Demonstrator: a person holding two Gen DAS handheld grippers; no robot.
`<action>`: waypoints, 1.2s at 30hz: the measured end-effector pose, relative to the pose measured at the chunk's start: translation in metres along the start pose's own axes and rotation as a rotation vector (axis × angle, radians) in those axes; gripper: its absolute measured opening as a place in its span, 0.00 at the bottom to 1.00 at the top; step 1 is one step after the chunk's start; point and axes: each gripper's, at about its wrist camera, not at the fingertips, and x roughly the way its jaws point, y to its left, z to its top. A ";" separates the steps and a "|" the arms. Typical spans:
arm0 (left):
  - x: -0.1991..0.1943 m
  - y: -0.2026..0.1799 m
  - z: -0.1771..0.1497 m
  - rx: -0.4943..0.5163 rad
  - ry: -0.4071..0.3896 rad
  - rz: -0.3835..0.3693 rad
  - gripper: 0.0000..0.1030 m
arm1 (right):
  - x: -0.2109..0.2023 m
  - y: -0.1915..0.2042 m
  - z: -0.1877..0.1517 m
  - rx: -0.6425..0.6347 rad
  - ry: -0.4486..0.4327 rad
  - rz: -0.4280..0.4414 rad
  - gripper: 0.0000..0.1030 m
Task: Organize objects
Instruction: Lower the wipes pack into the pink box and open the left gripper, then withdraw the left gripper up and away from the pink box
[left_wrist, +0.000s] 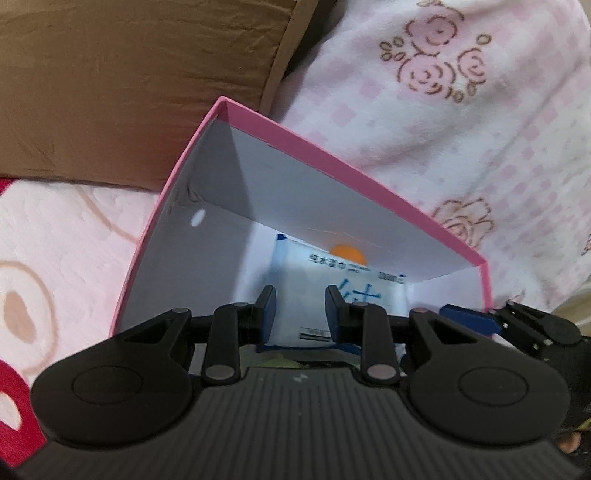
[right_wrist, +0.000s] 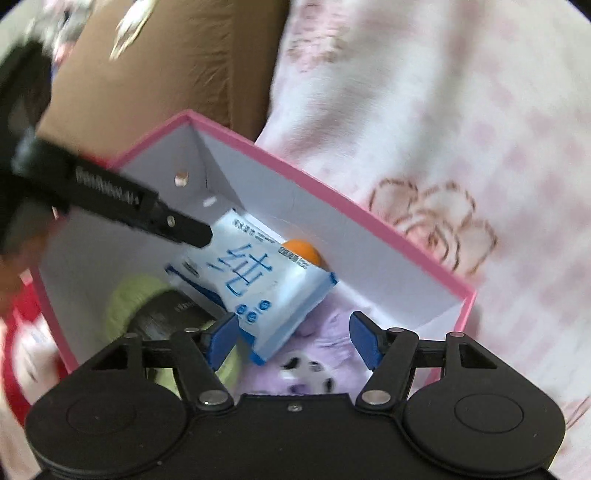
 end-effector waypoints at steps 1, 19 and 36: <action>0.001 -0.001 0.000 0.009 -0.001 0.006 0.26 | 0.000 -0.001 -0.001 0.044 -0.008 0.024 0.68; 0.010 -0.038 -0.015 0.219 -0.027 0.120 0.27 | 0.027 0.012 -0.004 0.265 -0.046 -0.104 0.26; -0.090 -0.098 -0.045 0.454 0.075 0.134 0.55 | -0.085 0.050 -0.046 0.308 -0.158 -0.021 0.55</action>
